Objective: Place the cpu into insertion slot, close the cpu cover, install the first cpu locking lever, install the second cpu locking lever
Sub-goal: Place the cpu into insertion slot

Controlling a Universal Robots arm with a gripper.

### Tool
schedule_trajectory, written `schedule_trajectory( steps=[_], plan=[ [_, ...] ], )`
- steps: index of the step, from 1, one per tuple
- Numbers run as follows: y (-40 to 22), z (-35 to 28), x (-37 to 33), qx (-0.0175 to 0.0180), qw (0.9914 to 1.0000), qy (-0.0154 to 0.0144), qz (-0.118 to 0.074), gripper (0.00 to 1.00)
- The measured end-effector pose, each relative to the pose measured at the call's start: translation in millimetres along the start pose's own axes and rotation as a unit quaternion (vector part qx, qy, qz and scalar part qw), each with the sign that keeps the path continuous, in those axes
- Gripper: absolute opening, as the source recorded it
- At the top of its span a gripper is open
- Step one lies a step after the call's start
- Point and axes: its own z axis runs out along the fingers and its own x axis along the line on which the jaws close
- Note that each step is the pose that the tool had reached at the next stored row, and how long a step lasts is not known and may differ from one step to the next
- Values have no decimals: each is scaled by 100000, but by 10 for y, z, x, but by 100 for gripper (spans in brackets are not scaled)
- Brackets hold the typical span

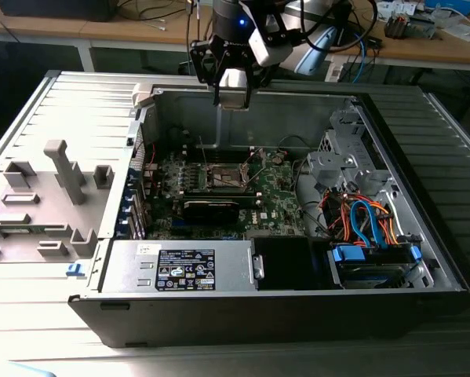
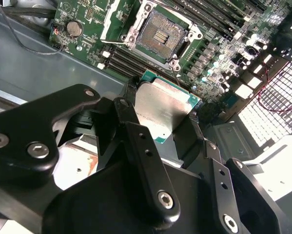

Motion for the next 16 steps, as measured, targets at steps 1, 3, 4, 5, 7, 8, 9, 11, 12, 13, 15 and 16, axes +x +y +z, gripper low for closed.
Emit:
schedule_trajectory(
  steps=[1,3,4,5,7,8,9,11,12,13,15,16],
  plan=[
    [-1,3,0,6,100000,5,3,55],
    [-2,9,0,8,100000,7,3,55],
    [-3,12,0,8,100000,7,0,55],
    [-3,15,0,4,100000,4,-1,55],
    [-4,19,0,7,100000,6,1,55],
    [-4,22,0,5,100000,7,0,55],
    [-5,23,0,4,100000,7,0,55],
    [-5,27,0,4,100000,6,2,55],
    [-5,28,-1,8,100000,7,-1,55],
    [-5,30,-1,5,100000,4,0,55],
    [-5,34,-1,8,100000,6,0,55],
    [-5,37,-1,7,100000,3,1,55]
  ],
)
